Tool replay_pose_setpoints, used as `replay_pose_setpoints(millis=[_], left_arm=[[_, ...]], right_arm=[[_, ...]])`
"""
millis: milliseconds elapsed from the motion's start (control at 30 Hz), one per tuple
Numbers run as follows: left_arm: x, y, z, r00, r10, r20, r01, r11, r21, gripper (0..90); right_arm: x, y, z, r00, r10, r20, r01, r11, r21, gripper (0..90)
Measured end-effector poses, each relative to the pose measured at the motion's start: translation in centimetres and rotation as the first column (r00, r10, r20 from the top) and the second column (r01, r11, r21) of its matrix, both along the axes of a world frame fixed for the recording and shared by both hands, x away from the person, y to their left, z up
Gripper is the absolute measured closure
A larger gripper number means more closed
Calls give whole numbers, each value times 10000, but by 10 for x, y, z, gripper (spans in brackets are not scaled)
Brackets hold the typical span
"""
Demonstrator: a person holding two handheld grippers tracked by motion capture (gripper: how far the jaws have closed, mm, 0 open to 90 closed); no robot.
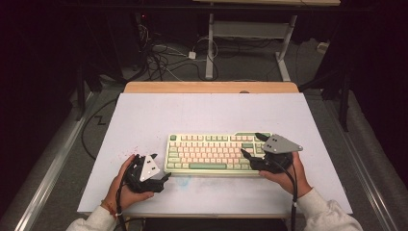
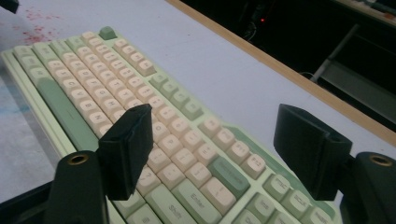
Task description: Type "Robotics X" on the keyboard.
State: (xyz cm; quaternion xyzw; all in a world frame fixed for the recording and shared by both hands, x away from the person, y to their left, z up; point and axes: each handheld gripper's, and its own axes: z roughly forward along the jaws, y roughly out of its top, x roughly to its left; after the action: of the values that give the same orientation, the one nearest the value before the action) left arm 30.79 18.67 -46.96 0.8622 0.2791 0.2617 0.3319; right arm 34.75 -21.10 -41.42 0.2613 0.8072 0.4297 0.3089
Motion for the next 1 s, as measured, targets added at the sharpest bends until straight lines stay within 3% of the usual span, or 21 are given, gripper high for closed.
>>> replay_pose_setpoints(millis=[233,433,567,1000], left_arm=[[0,1,5,9998,143,137,-140,9997,-207,228],[-1,2,9,10000,-28,22,29,9987,-514,241],[-1,3,15,9998,-180,-33,176,9959,-884,308],[4,-8,24,9940,-903,-613,828,9898,-1155,597]], right_arm=[[-13,-16,-4,9988,-389,305,386,9992,82,247],[-21,-27,-7,9979,-601,245,598,9981,129,231],[-29,-32,-10,9976,-653,223,647,9976,244,234],[-47,-38,-22,9982,-600,17,600,9980,-199,233]])
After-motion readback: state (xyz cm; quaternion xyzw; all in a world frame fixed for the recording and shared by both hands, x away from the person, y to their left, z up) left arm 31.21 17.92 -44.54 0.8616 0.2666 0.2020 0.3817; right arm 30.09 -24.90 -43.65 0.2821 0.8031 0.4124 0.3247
